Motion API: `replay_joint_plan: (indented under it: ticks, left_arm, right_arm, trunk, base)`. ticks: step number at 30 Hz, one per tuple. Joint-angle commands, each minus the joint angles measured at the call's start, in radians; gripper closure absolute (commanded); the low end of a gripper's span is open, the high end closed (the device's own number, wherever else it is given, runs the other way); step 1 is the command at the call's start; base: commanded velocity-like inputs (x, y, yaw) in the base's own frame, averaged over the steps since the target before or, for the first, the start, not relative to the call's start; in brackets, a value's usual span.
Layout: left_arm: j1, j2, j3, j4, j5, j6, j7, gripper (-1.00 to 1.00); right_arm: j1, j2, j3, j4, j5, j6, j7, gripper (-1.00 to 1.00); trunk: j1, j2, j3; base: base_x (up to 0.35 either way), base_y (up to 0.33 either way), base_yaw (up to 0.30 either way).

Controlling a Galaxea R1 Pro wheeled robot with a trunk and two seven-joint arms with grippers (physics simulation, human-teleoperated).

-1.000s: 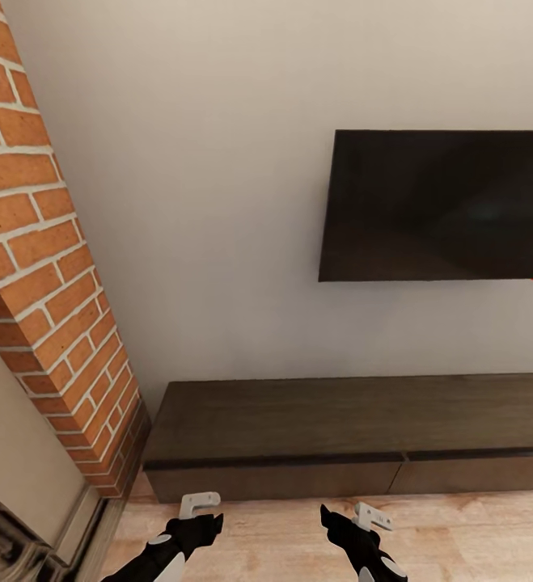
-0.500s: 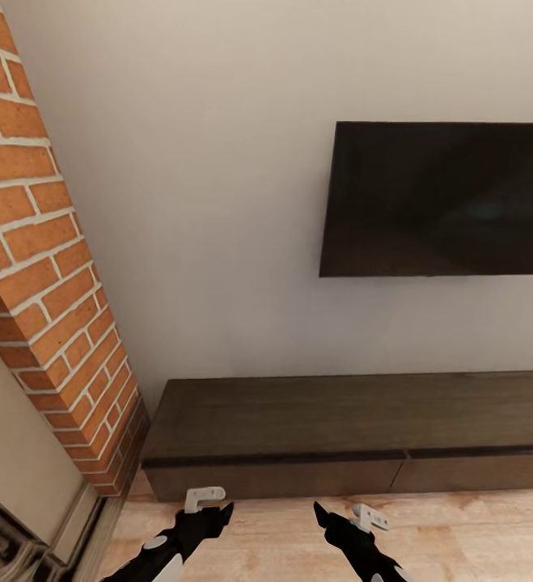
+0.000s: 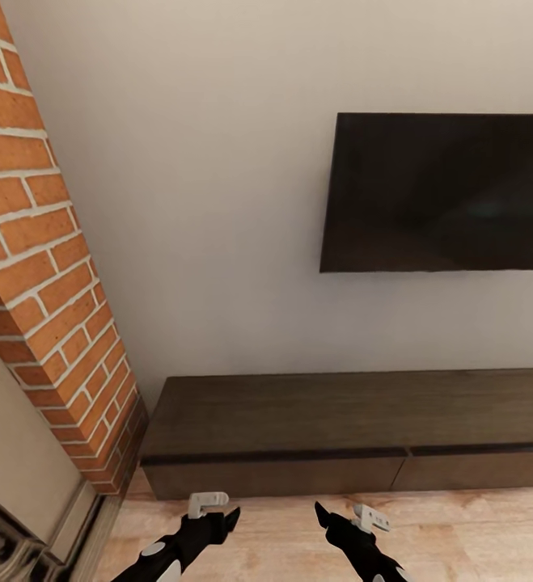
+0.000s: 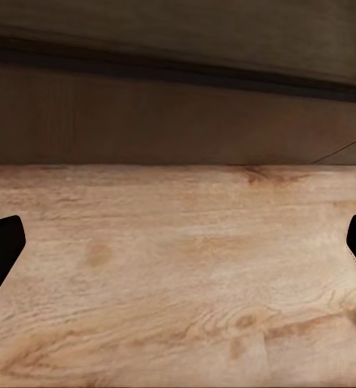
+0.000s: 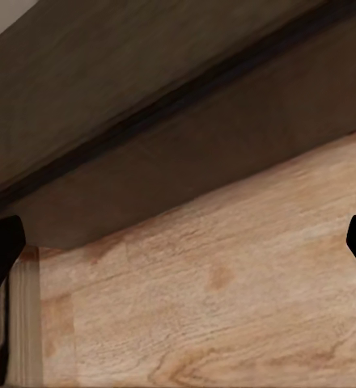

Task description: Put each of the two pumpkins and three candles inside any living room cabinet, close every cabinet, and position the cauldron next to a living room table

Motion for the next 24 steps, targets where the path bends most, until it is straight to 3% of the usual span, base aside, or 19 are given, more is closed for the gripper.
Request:
replay_joint_plan:
  ticks: [1,4,6,9,12,17,21,24]
  left_arm:
    - [-0.002,0.001,-0.007,0.000,0.011,-0.004,-0.013,-1.00]
    - [-0.002,0.001,-0.005,-0.001,0.014,0.002,-0.071,-1.00]
    - [-0.002,0.001,-0.003,-0.002,0.034,0.007,-0.099,-1.00]
    - [-0.002,0.003,-0.003,-0.001,0.122,0.020,-0.170,-1.00]
    - [-0.002,0.014,-0.003,0.000,0.181,0.046,-0.232,-1.00]
    - [-0.004,0.029,-0.002,0.000,0.221,0.074,-0.272,-1.00]
    - [-0.004,0.056,-0.002,0.000,0.315,0.099,-0.318,-1.00]
    - [-0.004,0.085,-0.002,0.000,0.352,0.107,-0.361,-1.00]
  right_arm:
    - [0.000,0.000,-0.007,0.000,-0.010,0.002,0.007,-1.00]
    - [0.000,-0.012,-0.060,0.003,-0.009,0.002,0.061,-1.00]
    - [0.001,-0.019,-0.096,0.015,-0.008,0.002,0.146,-1.00]
    - [0.001,-0.040,-0.170,0.069,-0.007,0.002,0.298,-1.00]
    - [0.001,-0.051,-0.218,0.111,-0.008,0.002,0.368,-1.00]
    - [0.001,-0.056,-0.246,0.135,-0.008,0.002,0.404,-1.00]
    - [0.001,-0.058,-0.255,0.143,-0.008,0.002,0.414,-1.00]
    - [0.001,-0.058,-0.257,0.144,-0.009,0.002,0.415,-1.00]
  trunk:
    - [0.004,-0.008,-0.004]
    - [0.015,-0.029,-0.014]
    - [0.023,-0.043,-0.020]
    - [0.035,-0.064,-0.029]
    - [0.046,-0.085,-0.039]
    - [0.065,-0.120,-0.054]
    - [0.081,-0.148,-0.067]
    - [0.092,-0.169,-0.076]
  base:
    - [0.000,0.000,0.000]
    - [0.000,0.000,0.000]
    - [0.000,0.000,0.000]
    - [0.000,0.000,0.000]
    - [0.000,0.000,0.000]
    - [0.000,0.000,0.000]
    - [0.000,0.000,0.000]
    - [0.000,0.000,0.000]
